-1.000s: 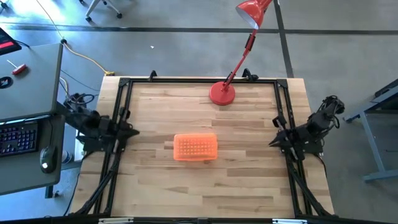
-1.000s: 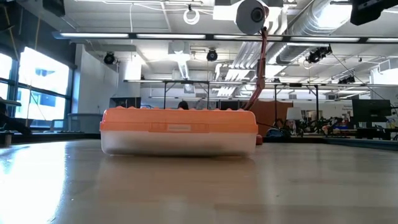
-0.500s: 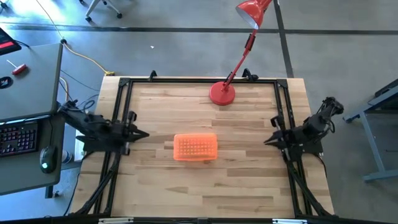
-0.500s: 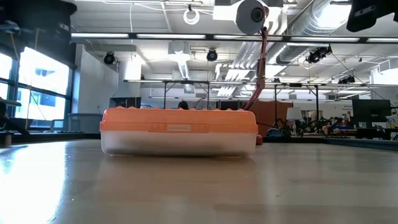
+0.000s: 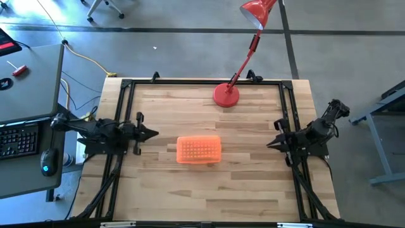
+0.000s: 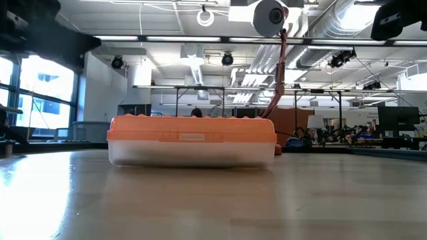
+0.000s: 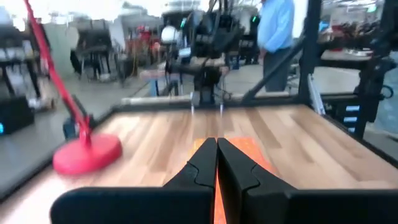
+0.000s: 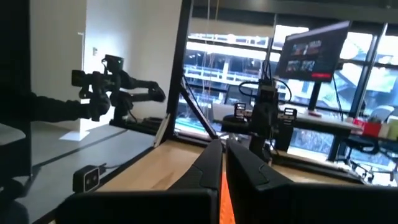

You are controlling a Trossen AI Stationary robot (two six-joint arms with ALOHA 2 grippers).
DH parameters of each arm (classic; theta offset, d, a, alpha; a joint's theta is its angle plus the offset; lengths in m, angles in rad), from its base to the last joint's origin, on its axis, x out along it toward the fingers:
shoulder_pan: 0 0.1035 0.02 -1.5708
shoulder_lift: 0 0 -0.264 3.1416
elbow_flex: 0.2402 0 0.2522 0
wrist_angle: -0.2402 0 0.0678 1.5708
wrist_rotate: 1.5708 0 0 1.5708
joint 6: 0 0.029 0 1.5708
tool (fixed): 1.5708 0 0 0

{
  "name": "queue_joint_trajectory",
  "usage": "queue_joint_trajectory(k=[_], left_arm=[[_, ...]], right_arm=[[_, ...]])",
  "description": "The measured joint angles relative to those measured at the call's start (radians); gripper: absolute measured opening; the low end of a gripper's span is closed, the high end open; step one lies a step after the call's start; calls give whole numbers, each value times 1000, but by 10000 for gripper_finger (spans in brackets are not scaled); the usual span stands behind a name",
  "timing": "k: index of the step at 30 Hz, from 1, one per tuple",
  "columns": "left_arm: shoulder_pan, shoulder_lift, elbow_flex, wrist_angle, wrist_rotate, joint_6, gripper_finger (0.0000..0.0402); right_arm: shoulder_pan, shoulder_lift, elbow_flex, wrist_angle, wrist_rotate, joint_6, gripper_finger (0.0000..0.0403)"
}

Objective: Pick & place school supplies into a supply box
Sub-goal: Return to Home Position

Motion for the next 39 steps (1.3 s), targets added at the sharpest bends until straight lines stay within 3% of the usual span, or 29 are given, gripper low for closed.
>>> queue_joint_trajectory(k=[5, 8, 11, 16, 25, 30, 39], left_arm=[[77, 2, -46, 26, 30, -96, 44], [105, 7, -47, 28, 109, -97, 44], [114, 7, -47, 19, 174, -97, 44], [112, 15, -46, -5, 216, -135, 44], [112, 17, -46, -6, 224, -146, 44], [112, 17, -46, -6, 222, -146, 44], [112, 17, -46, -7, 221, -146, 44]], right_arm=[[-25, 0, -8, -12, -15, 49, 0], [-41, -1, -48, 38, -48, 50, 0], [-58, 0, -111, 103, -62, 71, 0], [-87, 8, -113, 67, -90, 123, 0], [-177, 23, -113, -18, -60, 58, 0], [-275, 46, -113, -24, -154, 28, 0], [-389, 96, -113, -23, -75, 347, 0]])
